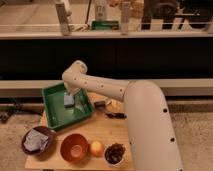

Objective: Place fork in tray

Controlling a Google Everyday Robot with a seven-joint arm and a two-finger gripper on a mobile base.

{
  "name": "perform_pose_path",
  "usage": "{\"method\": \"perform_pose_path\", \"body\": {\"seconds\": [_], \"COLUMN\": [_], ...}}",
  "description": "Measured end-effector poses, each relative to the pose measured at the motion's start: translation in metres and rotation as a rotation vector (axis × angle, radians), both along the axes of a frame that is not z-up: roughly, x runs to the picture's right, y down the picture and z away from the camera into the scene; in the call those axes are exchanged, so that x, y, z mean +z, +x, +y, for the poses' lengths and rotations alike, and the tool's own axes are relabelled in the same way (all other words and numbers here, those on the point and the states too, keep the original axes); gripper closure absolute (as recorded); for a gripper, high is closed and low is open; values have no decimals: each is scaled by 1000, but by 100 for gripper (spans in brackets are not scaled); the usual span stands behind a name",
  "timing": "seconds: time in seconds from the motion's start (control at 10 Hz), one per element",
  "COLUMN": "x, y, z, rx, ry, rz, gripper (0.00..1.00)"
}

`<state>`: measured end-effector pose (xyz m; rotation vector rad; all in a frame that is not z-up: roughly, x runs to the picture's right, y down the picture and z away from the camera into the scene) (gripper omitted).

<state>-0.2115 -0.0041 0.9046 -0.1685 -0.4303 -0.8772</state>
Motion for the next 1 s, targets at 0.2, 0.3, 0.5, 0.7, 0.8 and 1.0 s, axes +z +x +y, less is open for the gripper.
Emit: {"method": "perform_pose_path", "body": {"seconds": [0.2,0.3,0.5,0.7,0.8,1.0], "x": [0,-1,-3,-3,-2,-1], "y": [1,5,31,43,42,41], "z": [-1,-3,-10,-12,-13,-13], "rx": [4,16,55,77,83,88], "ry": [6,13,27,29,26,18], "rz": [8,19,51,61,60,54], "gripper": [72,64,44,25,21,20]}}
